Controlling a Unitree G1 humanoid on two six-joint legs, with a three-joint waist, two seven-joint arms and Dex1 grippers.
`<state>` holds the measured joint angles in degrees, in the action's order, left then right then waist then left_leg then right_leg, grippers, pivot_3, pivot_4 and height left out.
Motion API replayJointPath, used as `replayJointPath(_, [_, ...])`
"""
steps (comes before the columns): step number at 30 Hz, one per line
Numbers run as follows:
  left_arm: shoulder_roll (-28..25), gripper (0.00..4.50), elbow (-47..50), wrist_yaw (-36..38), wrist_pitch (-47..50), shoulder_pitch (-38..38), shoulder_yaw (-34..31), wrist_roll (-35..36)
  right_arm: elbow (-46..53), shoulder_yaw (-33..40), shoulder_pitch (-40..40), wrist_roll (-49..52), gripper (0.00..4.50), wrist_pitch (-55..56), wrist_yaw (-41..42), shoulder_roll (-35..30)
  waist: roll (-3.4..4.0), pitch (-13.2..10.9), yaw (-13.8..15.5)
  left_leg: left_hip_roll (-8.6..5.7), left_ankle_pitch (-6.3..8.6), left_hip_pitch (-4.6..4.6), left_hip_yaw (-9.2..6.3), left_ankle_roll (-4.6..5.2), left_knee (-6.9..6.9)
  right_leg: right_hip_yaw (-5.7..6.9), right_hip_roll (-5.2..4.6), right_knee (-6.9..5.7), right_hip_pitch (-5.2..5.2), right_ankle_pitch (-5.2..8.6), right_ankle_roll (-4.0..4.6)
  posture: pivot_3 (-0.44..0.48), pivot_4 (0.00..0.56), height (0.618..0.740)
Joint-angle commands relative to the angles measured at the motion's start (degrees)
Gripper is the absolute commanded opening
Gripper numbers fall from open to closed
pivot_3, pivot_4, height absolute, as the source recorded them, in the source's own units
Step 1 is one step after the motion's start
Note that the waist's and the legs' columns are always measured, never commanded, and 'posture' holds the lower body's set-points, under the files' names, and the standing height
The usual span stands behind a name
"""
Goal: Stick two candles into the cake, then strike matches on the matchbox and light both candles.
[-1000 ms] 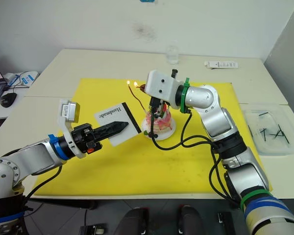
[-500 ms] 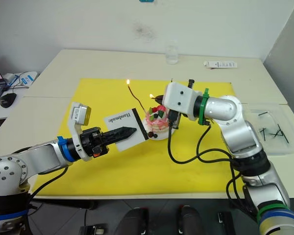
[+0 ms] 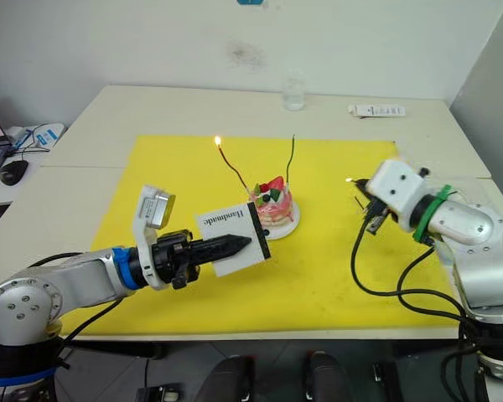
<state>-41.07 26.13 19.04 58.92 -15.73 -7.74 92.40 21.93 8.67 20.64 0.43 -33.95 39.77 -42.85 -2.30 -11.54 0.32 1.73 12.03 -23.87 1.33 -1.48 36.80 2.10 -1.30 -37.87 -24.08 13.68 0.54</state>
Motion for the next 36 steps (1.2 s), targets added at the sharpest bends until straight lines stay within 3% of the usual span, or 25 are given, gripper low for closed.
replayJointPath(1, [0.41,0.00,1.66,1.96,-1.07,0.95,0.26,-1.27,-4.51,6.72,-0.55,-2.20,0.04,-5.95,-6.32,-1.21,0.00,0.00,0.02,-0.01,0.00,0.00,0.03,0.00,0.00,-0.04,0.00,0.00,-0.01,0.00,0.00,0.000,0.150,0.740])
replayJointPath(10, [0.87,0.00,2.48,2.92,-1.65,1.98,0.54,-2.44,-15.95,9.41,1.43,-2.09,0.04,-8.43,-14.49,-0.87,0.00,0.00,-0.30,-0.01,0.00,0.02,0.16,0.01,0.02,-0.08,0.07,-0.03,-0.01,0.00,-0.01,0.000,0.150,0.740])
replayJointPath(20, [0.83,0.00,4.07,1.20,-2.59,3.90,-0.16,-1.26,-25.76,10.25,2.42,-1.47,0.04,-5.58,-18.19,-2.29,0.01,0.00,-0.30,-0.04,0.01,-0.01,0.20,0.02,0.04,-0.10,0.11,-0.01,-0.01,-0.01,-0.02,0.000,0.150,0.740])
replayJointPath(24, [0.38,0.00,4.64,1.01,-2.96,4.73,-0.30,-0.82,-25.86,10.50,2.64,-0.84,1.25,-4.92,-18.70,-2.32,0.01,0.01,-0.34,-0.02,0.01,0.00,0.19,0.02,0.06,-0.12,0.12,-0.04,-0.01,-0.01,-0.03,0.000,0.150,0.740])
replayJointPath(33, [0.38,0.00,4.18,0.72,-2.98,4.01,-0.07,-0.49,-23.86,9.79,2.73,-0.86,4.48,-1.85,-18.23,-3.30,0.02,0.01,-0.33,-0.04,0.00,0.00,0.20,0.02,0.08,-0.12,0.14,-0.06,0.00,-0.02,-0.04,0.000,0.150,0.740])
replayJointPath(36, [0.23,0.00,3.97,0.94,-2.89,3.95,-0.15,-0.56,-21.70,8.94,4.25,1.32,4.48,1.52,-15.70,-2.31,0.03,0.02,-0.42,-0.03,0.00,0.01,0.19,0.02,0.08,-0.14,0.15,-0.06,-0.01,-0.02,-0.04,0.000,0.150,0.740])
